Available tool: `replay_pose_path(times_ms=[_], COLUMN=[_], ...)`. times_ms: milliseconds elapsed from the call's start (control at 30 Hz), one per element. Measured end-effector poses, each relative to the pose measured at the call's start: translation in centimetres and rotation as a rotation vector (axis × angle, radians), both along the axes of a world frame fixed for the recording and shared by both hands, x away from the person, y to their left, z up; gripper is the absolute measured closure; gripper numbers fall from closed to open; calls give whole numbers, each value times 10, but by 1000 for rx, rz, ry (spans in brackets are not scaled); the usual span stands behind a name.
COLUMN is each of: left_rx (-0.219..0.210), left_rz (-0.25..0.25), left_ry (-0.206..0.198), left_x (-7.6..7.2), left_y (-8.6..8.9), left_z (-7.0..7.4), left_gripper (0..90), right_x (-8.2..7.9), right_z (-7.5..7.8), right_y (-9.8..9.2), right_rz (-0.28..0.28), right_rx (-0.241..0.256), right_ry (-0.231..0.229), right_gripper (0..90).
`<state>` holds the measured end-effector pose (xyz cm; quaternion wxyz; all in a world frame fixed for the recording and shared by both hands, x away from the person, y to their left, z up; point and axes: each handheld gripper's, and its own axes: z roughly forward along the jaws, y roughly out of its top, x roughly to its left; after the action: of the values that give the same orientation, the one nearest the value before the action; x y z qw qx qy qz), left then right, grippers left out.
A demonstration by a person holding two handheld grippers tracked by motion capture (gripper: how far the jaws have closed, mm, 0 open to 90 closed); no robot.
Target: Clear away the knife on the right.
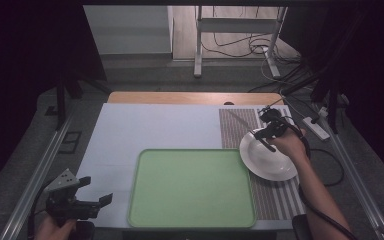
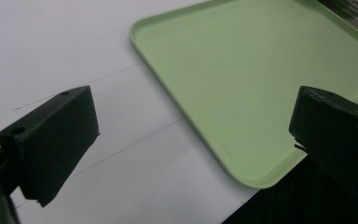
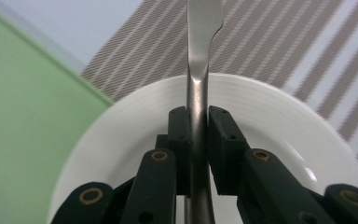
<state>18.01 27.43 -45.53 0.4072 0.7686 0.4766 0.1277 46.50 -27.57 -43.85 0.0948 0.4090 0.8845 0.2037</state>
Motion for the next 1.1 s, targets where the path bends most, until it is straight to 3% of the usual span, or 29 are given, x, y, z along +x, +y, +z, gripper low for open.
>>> replay_pose_path(times_ms=[200, 1100], left_rx=[1, 6], left_rz=[0, -1], left_ry=[1, 1], left_x=[0, 0], left_y=[0, -1], left_z=[0, 0], left_gripper=[11, 12], right_x=[-19, -113], right_z=[-1, -20], right_y=[17, 58], right_rz=[47, 198], right_rx=[-24, -6], right_ry=[-6, 44], right_gripper=[806, 805])
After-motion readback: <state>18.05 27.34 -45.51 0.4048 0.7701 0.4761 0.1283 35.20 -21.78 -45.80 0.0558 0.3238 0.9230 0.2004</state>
